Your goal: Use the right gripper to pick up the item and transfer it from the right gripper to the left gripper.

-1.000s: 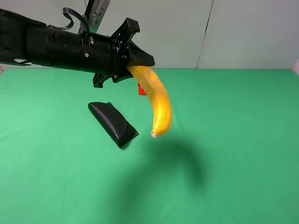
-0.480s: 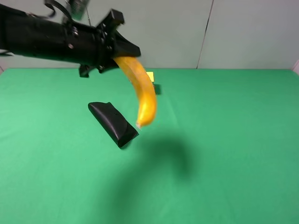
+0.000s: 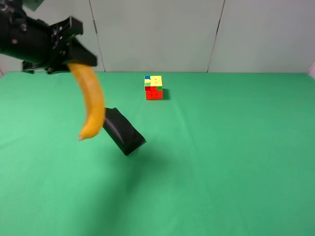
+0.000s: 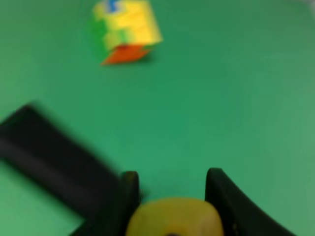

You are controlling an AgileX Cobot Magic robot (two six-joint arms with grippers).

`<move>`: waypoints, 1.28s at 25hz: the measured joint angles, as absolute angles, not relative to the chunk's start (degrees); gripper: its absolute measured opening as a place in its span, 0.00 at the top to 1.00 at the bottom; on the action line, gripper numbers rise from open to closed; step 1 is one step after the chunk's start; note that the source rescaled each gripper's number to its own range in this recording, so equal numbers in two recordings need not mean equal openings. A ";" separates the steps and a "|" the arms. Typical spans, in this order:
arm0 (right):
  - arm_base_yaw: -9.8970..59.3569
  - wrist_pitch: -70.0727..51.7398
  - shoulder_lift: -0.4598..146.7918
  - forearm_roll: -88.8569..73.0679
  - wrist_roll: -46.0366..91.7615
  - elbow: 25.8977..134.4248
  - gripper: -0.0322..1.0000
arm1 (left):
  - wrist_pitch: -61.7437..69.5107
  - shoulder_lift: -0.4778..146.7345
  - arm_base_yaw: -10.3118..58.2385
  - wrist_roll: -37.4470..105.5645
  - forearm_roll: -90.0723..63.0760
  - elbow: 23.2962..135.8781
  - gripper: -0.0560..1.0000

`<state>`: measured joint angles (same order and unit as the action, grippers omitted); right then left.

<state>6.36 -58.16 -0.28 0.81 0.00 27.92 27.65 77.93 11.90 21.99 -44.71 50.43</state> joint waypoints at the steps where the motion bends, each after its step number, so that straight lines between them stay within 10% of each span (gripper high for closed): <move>1: 6.36 -58.16 -0.28 0.81 0.00 27.92 0.00 | 28.44 77.66 10.99 19.43 -40.42 50.43 0.95; 32: 6.36 -58.16 -0.28 0.81 0.00 27.92 0.00 | 42.06 106.72 0.59 9.94 -14.49 74.91 0.95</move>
<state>6.36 -58.16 -0.28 0.81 0.00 27.92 42.06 106.72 0.59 9.94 -14.49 74.91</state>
